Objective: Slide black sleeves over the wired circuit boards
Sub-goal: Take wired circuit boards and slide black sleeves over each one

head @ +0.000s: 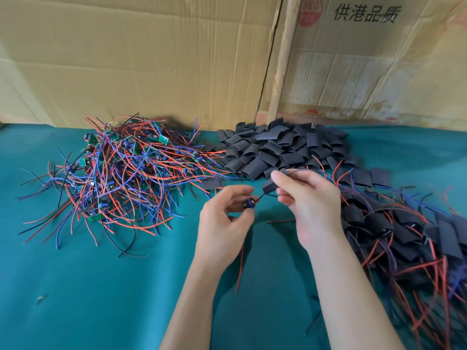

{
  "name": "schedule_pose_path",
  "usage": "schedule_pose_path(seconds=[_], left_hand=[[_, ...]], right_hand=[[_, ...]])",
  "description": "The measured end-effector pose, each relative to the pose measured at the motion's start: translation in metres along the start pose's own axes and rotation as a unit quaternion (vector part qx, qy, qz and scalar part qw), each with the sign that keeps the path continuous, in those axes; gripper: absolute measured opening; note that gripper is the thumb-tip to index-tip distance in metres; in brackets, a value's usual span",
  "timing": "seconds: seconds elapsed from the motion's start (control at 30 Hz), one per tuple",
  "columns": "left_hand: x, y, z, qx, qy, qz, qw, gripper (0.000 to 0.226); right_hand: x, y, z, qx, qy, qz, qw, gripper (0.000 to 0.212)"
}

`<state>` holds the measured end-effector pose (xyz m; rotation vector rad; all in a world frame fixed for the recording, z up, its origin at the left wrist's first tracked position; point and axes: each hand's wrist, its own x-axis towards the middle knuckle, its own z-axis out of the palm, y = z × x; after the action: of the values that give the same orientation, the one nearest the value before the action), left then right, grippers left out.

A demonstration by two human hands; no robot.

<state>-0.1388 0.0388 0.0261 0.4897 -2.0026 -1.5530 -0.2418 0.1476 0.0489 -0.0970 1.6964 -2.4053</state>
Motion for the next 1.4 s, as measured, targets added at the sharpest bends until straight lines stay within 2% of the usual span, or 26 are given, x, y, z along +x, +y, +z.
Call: schedule_pose_path(seconds=[0.1,0.27,0.53,0.7,0.87,0.97,1.13,1.27,1.4], left_hand=[[0.0,-0.001,0.0,-0.017,0.01,-0.001,1.0,0.032],[-0.001,-0.002,0.0,0.006,0.029,-0.011,0.999,0.024],[-0.002,-0.002,0.0,0.086,0.046,0.004,0.995,0.035],[-0.002,0.0,0.0,0.016,0.052,-0.013,0.998,0.04],[-0.001,-0.002,-0.002,0.016,0.071,-0.024,0.997,0.035],[-0.001,-0.003,-0.003,0.022,0.079,-0.033,0.996,0.039],[0.0,-0.003,-0.004,-0.028,0.034,-0.037,0.998,0.042],[0.0,-0.003,-0.004,-0.057,0.043,-0.026,0.997,0.034],[0.001,-0.005,-0.006,-0.031,0.044,-0.025,0.998,0.024]], right_hand=[[-0.004,0.003,0.005,-0.004,-0.022,0.04,0.999,0.023],[-0.003,0.003,0.004,-0.032,-0.03,0.056,0.997,0.024],[-0.005,0.006,0.006,-0.084,-0.065,0.044,0.993,0.02],[-0.008,0.009,0.008,-0.111,-0.062,-0.004,0.992,0.021],[-0.007,0.005,0.006,-0.087,-0.081,0.013,0.993,0.025],[-0.008,0.004,0.004,-0.118,-0.117,0.02,0.986,0.023],[-0.007,-0.001,-0.001,-0.124,-0.115,0.012,0.986,0.02],[-0.007,-0.003,-0.002,-0.107,-0.123,0.027,0.986,0.019],[-0.008,-0.005,-0.001,-0.101,-0.146,0.073,0.981,0.023]])
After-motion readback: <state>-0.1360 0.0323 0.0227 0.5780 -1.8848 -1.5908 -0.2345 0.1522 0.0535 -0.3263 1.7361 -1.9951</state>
